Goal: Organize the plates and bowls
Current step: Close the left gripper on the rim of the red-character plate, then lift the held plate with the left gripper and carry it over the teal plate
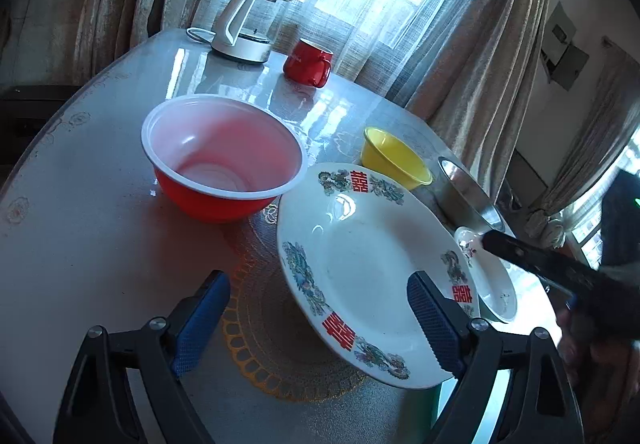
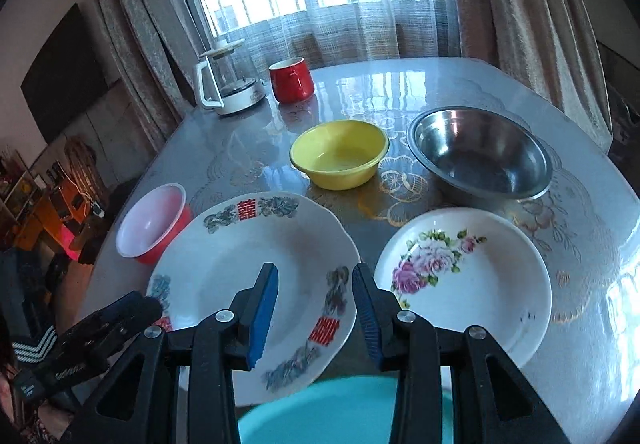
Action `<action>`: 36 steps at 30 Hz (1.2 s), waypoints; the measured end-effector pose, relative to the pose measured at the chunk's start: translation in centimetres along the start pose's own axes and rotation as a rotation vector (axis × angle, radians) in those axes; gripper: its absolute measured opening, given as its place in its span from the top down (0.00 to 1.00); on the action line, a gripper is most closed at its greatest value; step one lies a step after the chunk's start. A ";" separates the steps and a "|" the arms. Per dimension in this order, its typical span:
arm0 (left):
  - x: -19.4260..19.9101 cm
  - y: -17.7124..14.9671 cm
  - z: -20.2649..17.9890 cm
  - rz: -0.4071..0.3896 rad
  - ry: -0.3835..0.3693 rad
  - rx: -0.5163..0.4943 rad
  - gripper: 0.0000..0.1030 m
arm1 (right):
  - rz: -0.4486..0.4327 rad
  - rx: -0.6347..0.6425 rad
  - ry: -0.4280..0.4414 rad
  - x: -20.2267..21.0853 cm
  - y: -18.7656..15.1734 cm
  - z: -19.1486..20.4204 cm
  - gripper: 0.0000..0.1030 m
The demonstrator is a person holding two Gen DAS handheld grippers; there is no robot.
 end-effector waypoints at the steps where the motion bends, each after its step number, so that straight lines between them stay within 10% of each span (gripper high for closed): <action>1: -0.1 0.0 0.0 0.006 -0.001 -0.001 0.11 | 0.025 0.013 -0.012 -1.3 0.5 -0.2 0.62; 8: -1.2 -0.4 0.1 0.072 -0.026 0.013 0.10 | 0.169 0.085 -0.032 -7.0 1.9 -0.5 0.62; 12: -1.6 -0.6 0.2 0.095 -0.010 0.010 0.38 | 0.220 0.092 -0.013 -8.7 2.1 -0.9 0.62; 15: -1.5 -0.8 0.1 0.096 0.000 -0.001 0.41 | 0.248 0.061 0.041 -9.6 2.1 -1.4 0.62; 23: -1.7 -0.8 -0.2 0.101 -0.014 -0.019 0.41 | 0.265 0.098 0.080 -10.2 1.9 -0.7 0.60; 28: -2.1 -1.1 -0.5 0.121 -0.001 -0.049 0.70 | 0.275 0.106 0.092 -10.5 2.0 -0.6 0.60; 36: -2.4 -1.1 -0.4 0.128 -0.014 -0.040 0.72 | 0.278 0.099 0.106 -10.4 1.7 -0.6 0.63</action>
Point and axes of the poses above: each gripper's, at about its wrist camera, not at the fingertips, and x roughly against the way its jaws point, z to its left, y to its top, the point moved 5 cm from there along -x, roughly the way its jaws point
